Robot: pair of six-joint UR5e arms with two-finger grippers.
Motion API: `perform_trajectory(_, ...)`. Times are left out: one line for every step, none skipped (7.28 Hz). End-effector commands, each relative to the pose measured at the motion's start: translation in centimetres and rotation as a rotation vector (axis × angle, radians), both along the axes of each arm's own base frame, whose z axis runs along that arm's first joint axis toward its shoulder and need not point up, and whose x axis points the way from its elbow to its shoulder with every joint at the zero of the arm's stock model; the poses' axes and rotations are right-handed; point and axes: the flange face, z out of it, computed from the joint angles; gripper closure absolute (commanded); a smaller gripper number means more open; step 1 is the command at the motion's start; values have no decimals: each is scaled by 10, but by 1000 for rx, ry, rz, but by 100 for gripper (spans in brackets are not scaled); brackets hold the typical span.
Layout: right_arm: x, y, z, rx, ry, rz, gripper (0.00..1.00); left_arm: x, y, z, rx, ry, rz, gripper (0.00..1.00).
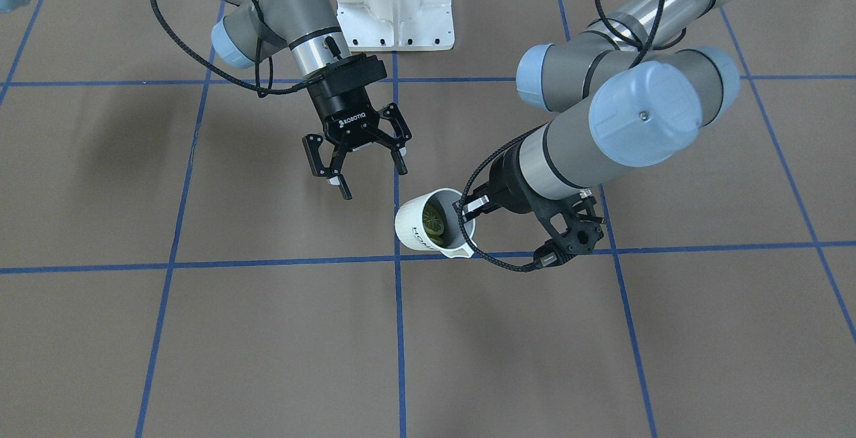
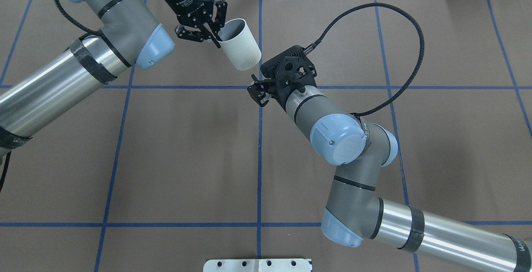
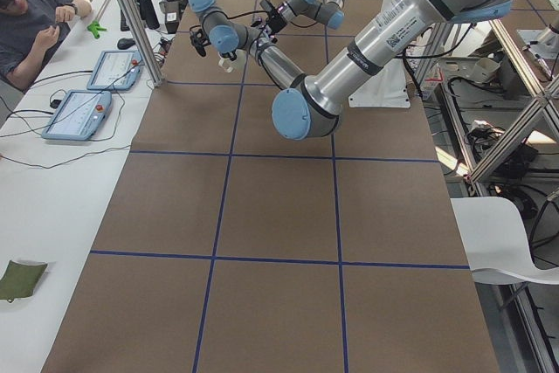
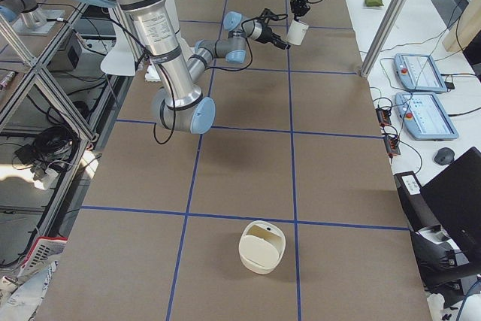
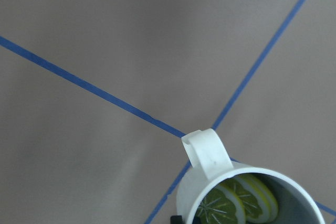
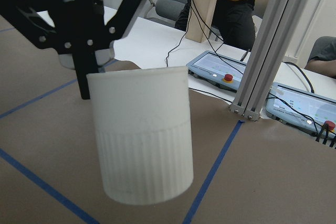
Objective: Left arm hands cup to right arm to dump lemon
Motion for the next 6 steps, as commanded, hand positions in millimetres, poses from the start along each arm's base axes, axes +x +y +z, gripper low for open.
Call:
perform_trajectory(-1,2,-3,7,0,-4,1,13,7,-13,28,22,21,100)
perform_trajectory(-3,3,-4,7,0,-7,1,16,10,-21,37,29,26,100)
perform_trajectory(-3,2,-3,5,0,-5,1,18,14,-24,42,33,32,100)
perform_trajectory(-4,2,-2,5,2,-5,1,24,19,-28,47,38,40,100)
perform_trajectory(-4,2,-1,4,3,-5,1,27,22,-29,48,39,47,100)
perform_trajectory(-4,2,-1,4,3,-5,1,28,25,-32,53,43,50,100)
